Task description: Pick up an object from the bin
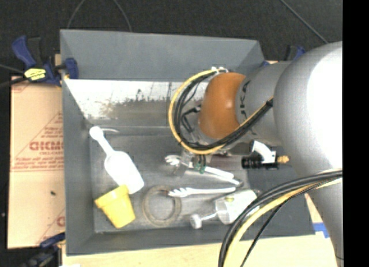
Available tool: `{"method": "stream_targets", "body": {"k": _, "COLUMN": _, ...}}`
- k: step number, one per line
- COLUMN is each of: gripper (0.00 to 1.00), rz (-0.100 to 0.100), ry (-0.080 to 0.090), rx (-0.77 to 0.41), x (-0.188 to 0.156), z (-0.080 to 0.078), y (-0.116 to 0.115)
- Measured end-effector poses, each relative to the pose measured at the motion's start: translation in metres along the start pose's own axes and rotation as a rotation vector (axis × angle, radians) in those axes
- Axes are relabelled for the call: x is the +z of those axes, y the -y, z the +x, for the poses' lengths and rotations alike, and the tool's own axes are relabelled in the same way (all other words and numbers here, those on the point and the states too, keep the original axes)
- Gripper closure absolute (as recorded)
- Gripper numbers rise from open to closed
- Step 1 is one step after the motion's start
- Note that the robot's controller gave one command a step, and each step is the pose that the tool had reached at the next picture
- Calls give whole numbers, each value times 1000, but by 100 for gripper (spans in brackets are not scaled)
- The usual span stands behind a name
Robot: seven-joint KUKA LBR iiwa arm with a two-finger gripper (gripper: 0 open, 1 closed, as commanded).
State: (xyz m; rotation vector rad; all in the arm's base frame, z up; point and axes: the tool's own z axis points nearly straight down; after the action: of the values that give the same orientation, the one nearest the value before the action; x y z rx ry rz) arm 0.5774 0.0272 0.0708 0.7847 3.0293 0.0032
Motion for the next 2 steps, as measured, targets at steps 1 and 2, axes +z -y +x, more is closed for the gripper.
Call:
{"method": "stream_targets", "body": {"k": 1, "gripper": 100, "rz": 0, "ry": 0, "rx": 0, "x": 0, "z": 0, "y": 0}}
{"method": "stream_targets", "body": {"k": 2, "gripper": 100, "rz": 0, "ry": 1, "rx": -2, "x": -5, "z": 0, "y": 0}}
